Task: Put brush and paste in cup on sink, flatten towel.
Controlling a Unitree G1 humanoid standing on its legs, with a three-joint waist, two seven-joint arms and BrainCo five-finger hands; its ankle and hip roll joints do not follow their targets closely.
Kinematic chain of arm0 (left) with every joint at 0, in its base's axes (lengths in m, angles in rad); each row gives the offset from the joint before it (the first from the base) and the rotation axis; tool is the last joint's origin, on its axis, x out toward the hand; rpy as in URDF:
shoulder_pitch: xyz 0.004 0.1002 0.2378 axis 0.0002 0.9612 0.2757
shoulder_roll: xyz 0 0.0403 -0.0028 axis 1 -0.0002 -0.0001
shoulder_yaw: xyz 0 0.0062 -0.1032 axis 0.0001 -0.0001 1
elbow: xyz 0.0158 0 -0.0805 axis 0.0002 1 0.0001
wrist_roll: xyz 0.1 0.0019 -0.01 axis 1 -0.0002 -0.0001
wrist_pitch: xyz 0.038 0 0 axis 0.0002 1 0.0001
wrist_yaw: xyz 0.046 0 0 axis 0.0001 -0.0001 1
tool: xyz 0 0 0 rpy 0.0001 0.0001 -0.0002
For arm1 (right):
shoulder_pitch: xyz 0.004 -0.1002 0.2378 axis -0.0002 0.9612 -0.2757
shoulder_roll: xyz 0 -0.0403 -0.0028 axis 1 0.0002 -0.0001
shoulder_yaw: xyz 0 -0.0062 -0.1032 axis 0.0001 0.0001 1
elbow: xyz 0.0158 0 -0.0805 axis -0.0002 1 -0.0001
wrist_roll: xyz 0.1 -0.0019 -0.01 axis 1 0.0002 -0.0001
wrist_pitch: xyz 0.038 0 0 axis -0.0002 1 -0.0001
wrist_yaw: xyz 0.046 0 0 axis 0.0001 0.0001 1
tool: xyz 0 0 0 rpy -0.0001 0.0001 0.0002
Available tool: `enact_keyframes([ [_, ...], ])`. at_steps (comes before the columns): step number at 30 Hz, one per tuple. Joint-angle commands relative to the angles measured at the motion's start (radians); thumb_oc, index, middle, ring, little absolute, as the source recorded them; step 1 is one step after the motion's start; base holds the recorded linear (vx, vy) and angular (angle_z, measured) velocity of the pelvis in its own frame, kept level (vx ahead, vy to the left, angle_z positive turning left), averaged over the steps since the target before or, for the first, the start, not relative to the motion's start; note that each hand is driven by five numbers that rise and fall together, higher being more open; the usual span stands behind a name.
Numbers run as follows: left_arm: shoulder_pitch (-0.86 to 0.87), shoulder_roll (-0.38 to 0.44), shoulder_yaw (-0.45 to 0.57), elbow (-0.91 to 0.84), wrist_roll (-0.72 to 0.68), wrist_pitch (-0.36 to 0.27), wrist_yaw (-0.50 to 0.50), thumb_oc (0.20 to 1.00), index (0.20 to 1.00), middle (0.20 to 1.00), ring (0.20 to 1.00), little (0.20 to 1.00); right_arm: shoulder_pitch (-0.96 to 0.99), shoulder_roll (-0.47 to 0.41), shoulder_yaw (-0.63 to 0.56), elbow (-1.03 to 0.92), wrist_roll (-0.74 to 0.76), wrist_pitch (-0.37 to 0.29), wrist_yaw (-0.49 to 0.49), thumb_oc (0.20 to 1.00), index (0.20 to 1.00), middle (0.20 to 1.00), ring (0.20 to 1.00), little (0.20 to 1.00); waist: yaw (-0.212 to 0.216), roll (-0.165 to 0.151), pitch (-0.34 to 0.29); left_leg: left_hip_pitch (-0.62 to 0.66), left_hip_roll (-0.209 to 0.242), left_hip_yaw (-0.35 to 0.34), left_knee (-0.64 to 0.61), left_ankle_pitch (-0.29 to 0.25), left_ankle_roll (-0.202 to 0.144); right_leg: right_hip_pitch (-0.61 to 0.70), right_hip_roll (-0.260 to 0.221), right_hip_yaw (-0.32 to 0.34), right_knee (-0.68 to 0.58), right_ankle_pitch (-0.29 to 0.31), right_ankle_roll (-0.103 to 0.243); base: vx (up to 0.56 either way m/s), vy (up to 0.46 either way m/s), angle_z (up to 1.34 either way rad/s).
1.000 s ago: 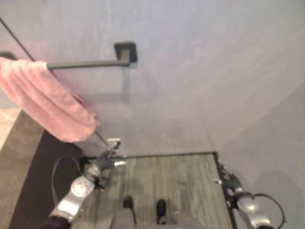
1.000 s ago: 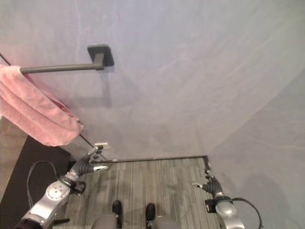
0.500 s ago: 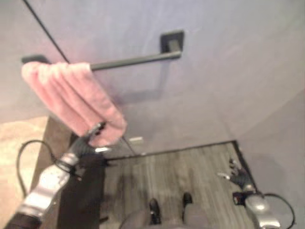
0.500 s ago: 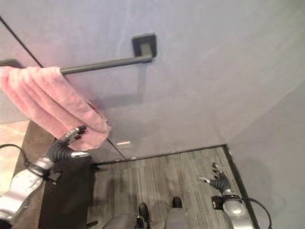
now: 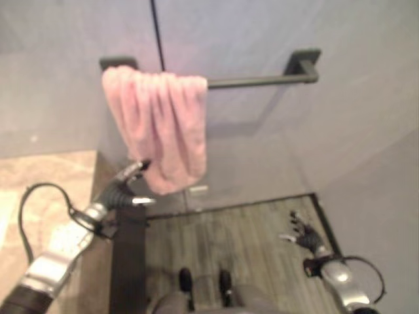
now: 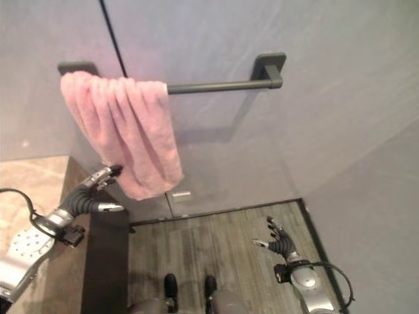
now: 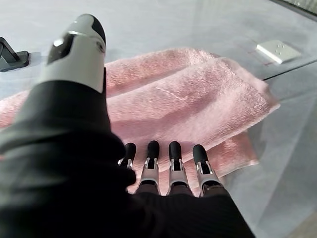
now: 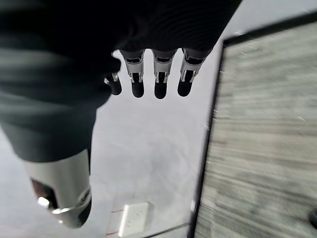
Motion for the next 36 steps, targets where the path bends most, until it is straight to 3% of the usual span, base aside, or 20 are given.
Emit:
enact_keyframes([
  [1, -0.03, -0.038, 0.03, -0.015, -0.016, -0.036, 0.014, 1.0, 1.0, 1.0, 1.0, 1.0, -0.021, -0.073, -0.049, -0.027, 0.054, -0.035, -0.01, 1.0, 1.0, 1.0, 1.0, 1.0, -0.014, -0.021, -0.023, 0.041, -0.022, 0.045, 0.104, -0.133, 0.029, 0.029, 0.057, -0.022, -0.024, -0.039, 0.012, 0.03, -0.179, 0.28],
  [5, -0.052, -0.054, 0.017, -0.007, -0.023, -0.036, 0.015, 1.0, 1.0, 1.0, 1.0, 1.0, -0.02, -0.081, -0.061, -0.024, 0.053, -0.036, -0.019, 1.0, 1.0, 1.0, 1.0, 1.0, -0.022, -0.011, -0.025, 0.031, -0.02, 0.031, 0.135, -0.133, 0.016, 0.047, 0.054, -0.028, -0.04, -0.044, -0.001, 0.03, -0.134, 0.22],
  [8, -0.076, -0.076, 0.008, -0.013, -0.041, -0.04, 0.016, 1.0, 1.0, 1.0, 1.0, 1.0, -0.025, -0.091, -0.066, -0.025, 0.052, -0.041, -0.028, 1.0, 1.0, 1.0, 1.0, 1.0, -0.023, -0.005, -0.002, -0.04, -0.015, 0.012, 0.303, -0.127, -0.012, 0.07, 0.046, -0.037, -0.054, -0.041, -0.022, -0.01, -0.168, 0.3],
  [11, -0.081, -0.08, 0.01, -0.026, -0.048, -0.041, 0.013, 1.0, 1.0, 1.0, 1.0, 1.0, -0.025, -0.096, -0.075, -0.029, 0.056, -0.041, -0.031, 1.0, 1.0, 1.0, 1.0, 1.0, -0.023, -0.003, 0.005, -0.074, -0.012, -0.005, 0.366, -0.128, -0.02, 0.079, 0.045, -0.047, -0.064, -0.042, -0.029, -0.01, -0.059, 0.22],
  [12, -0.08, -0.081, 0.013, -0.032, -0.057, -0.04, 0.013, 1.0, 1.0, 1.0, 1.0, 1.0, -0.01, -0.097, -0.094, -0.04, 0.061, -0.044, -0.039, 1.0, 1.0, 1.0, 1.0, 1.0, -0.039, -0.006, 0.0, -0.059, 0.021, 0.035, 0.3, -0.124, -0.013, 0.079, 0.035, -0.068, -0.062, -0.046, -0.031, 0.01, -0.037, 0.17],
  [13, -0.079, -0.081, 0.013, -0.033, -0.057, -0.039, 0.013, 1.0, 1.0, 1.0, 1.0, 1.0, -0.009, -0.097, -0.094, -0.041, 0.061, -0.043, -0.039, 1.0, 1.0, 1.0, 1.0, 1.0, -0.039, -0.008, -0.001, -0.054, 0.019, 0.034, 0.29, -0.119, -0.013, 0.079, 0.033, -0.069, -0.061, -0.047, -0.03, 0.02, -0.006, 0.37],
  [14, -0.075, -0.07, 0.017, -0.041, -0.056, -0.039, 0.01, 1.0, 1.0, 1.0, 1.0, 1.0, 0.001, -0.094, -0.107, -0.05, 0.067, -0.044, -0.05, 1.0, 1.0, 1.0, 1.0, 1.0, -0.037, -0.012, -0.007, -0.047, 0.023, 0.004, 0.191, -0.104, -0.007, 0.073, 0.023, -0.084, -0.059, -0.049, -0.031, 0.02, 0.041, 0.5],
  [16, -0.058, -0.049, 0.045, -0.077, -0.055, -0.04, 0.019, 1.0, 1.0, 1.0, 1.0, 1.0, 0.001, -0.099, -0.113, -0.073, 0.069, -0.046, -0.053, 1.0, 1.0, 1.0, 1.0, 1.0, -0.035, -0.014, -0.013, -0.051, 0.007, -0.092, 0.122, -0.068, -0.003, 0.067, 0.02, -0.08, -0.057, -0.048, -0.03, 0.04, 0.076, 0.41],
  [19, -0.025, -0.013, 0.096, -0.11, -0.106, -0.048, 0.007, 1.0, 1.0, 1.0, 1.0, 1.0, 0.014, -0.107, -0.13, -0.135, 0.074, -0.043, -0.037, 1.0, 1.0, 1.0, 1.0, 1.0, -0.036, 0.01, -0.043, 0.024, 0.017, -0.086, -0.032, -0.024, -0.011, 0.07, 0.022, -0.072, -0.069, -0.049, -0.017, 0.15, 0.228, -0.03],
  [27, -0.01, 0.059, 0.167, -0.101, -0.094, -0.061, 0.045, 1.0, 1.0, 1.0, 1.0, 1.0, -0.048, -0.138, -0.09, -0.257, 0.075, -0.033, -0.019, 1.0, 1.0, 1.0, 1.0, 1.0, 0.0, 0.005, -0.06, 0.056, 0.003, -0.058, -0.032, -0.057, 0.006, 0.096, 0.003, -0.047, -0.112, -0.019, 0.006, 0.09, 0.167, -0.19],
  [36, -0.085, 0.099, 0.163, -0.068, -0.052, -0.055, 0.096, 1.0, 1.0, 1.0, 1.0, 1.0, -0.166, -0.176, -0.052, -0.361, 0.118, -0.009, -0.033, 1.0, 1.0, 1.0, 1.0, 1.0, 0.02, -0.01, -0.065, 0.049, -0.01, -0.051, -0.032, -0.074, 0.019, 0.085, -0.012, -0.047, -0.12, -0.003, 0.028, 0.01, 0.091, 0.02],
])
